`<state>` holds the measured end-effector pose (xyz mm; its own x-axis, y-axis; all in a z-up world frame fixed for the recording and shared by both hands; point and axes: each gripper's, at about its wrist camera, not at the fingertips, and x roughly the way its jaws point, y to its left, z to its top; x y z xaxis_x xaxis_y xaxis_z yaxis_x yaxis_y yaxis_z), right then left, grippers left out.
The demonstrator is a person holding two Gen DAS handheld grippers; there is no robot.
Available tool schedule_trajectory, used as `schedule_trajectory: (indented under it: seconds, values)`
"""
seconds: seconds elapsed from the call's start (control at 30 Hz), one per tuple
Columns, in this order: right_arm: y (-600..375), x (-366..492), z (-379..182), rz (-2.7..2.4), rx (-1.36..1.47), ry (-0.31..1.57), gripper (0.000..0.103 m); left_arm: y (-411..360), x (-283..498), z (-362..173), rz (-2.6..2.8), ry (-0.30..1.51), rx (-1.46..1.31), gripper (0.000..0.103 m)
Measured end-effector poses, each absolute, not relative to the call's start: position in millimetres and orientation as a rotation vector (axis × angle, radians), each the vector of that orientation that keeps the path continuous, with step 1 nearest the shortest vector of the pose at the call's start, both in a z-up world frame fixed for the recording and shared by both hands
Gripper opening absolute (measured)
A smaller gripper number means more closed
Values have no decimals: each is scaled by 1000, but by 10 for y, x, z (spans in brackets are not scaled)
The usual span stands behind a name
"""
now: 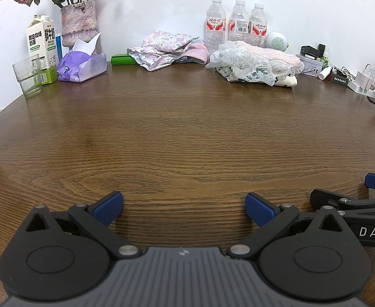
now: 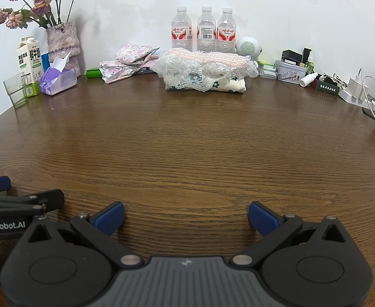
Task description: Fold clothes
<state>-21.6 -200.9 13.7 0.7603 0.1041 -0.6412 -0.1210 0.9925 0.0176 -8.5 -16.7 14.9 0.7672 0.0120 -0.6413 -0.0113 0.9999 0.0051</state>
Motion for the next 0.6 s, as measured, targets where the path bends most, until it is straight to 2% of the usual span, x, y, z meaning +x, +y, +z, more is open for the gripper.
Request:
schedule_trajectory:
  seconds: [0.6]
  values:
    - [-2007,-219,143,122,-25,697,103,-178,-84,154,18,698,3,103]
